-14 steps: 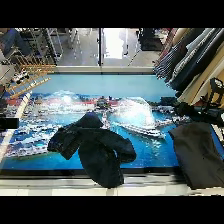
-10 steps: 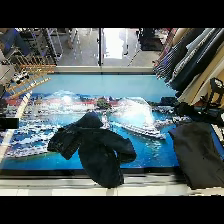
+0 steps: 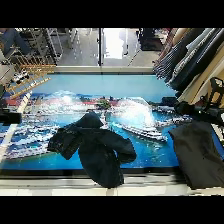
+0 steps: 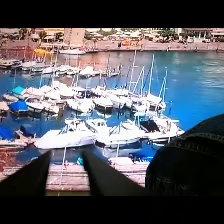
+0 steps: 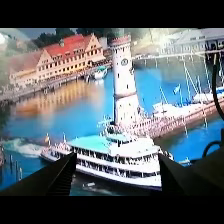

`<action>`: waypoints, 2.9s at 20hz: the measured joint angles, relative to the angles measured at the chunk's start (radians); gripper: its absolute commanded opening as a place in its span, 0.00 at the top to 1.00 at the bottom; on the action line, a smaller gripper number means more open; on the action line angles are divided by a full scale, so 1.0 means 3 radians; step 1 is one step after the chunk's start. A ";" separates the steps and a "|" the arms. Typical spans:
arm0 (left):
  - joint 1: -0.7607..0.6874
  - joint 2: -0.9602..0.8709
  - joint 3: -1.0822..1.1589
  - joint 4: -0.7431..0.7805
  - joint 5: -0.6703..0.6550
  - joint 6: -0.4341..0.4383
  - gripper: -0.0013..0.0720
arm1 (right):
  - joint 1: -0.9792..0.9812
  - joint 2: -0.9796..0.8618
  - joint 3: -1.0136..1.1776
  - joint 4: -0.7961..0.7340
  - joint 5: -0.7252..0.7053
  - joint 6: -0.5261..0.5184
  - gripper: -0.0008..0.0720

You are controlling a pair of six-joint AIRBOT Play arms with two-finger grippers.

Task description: Fold the clothes and pants, and hang the long-sleeved shirts on hangers.

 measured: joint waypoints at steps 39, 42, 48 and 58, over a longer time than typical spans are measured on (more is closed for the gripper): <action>-0.0384 -0.0275 -0.1993 -0.2272 0.1439 0.1850 0.96 | 0.1130 -0.1801 -0.0890 0.1695 0.0340 -0.1490 0.93; -0.0329 -0.0267 -0.1882 -0.2192 0.1476 0.1806 0.96 | 0.1151 -0.1756 -0.0676 0.1502 0.0331 -0.1476 0.94; 0.0619 0.0052 -0.0445 -0.2248 0.0891 0.1928 0.96 | 0.0664 -0.0842 0.0464 0.0448 0.0401 -0.0860 0.94; 0.2988 -0.0004 0.1395 -0.3916 -0.0308 0.1937 0.96 | 0.0098 0.0760 0.1057 -0.0347 0.0689 -0.0636 0.94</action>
